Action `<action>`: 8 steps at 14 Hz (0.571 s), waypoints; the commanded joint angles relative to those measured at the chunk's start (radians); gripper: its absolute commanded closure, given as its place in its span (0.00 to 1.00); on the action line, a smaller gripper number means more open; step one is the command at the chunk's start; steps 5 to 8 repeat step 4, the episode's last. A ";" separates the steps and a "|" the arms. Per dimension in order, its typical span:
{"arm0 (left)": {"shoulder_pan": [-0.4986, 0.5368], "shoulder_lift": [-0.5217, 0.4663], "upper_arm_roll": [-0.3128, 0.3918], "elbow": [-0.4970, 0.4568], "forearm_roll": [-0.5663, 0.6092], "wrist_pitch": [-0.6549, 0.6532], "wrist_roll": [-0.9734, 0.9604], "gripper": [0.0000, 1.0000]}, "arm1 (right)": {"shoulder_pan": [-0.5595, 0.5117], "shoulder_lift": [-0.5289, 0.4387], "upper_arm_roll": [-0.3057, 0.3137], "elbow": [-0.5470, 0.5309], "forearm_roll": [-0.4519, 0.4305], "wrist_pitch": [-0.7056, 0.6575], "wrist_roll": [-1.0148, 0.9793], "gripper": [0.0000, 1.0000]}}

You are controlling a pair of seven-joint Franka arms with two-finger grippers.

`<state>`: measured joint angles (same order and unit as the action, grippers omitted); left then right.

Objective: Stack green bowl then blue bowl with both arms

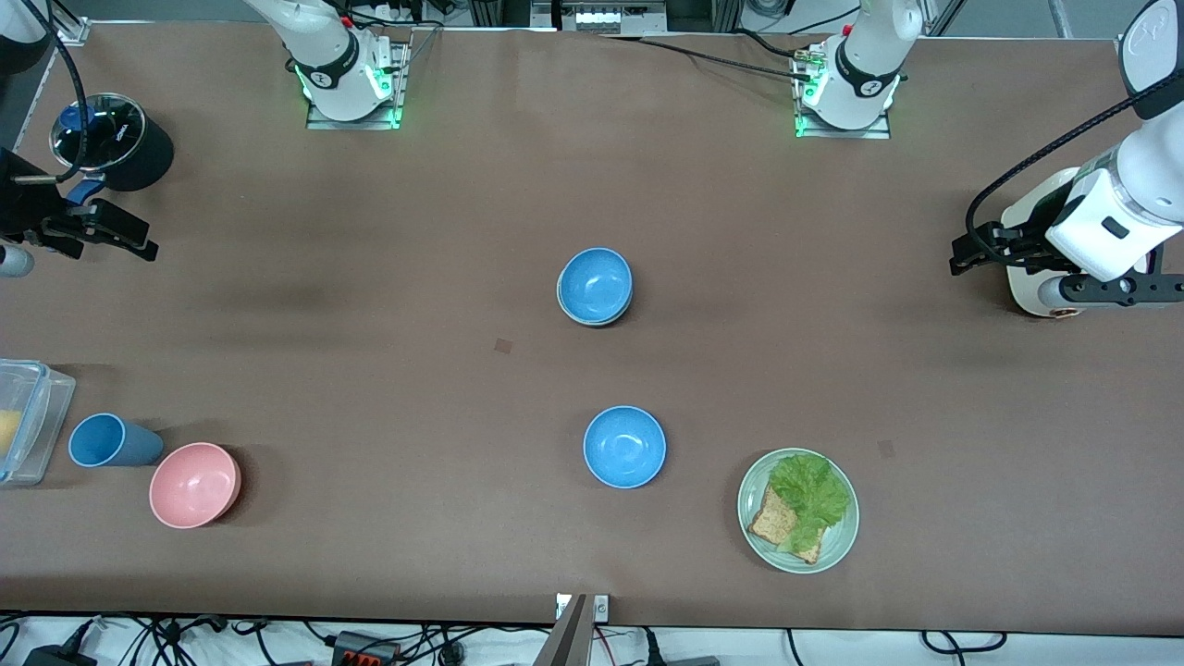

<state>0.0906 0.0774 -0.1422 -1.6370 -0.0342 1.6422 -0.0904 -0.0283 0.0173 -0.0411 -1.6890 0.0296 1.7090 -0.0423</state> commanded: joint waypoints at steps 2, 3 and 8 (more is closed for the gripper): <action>-0.003 0.012 0.007 0.031 -0.016 -0.027 0.021 0.00 | -0.013 -0.007 0.017 0.005 -0.013 -0.008 0.002 0.00; -0.003 0.010 0.007 0.031 -0.016 -0.027 0.021 0.00 | -0.013 -0.007 0.015 0.005 -0.013 -0.008 0.005 0.00; -0.005 0.012 0.006 0.032 -0.016 -0.027 0.020 0.00 | -0.013 -0.008 0.015 0.005 -0.013 -0.009 0.006 0.00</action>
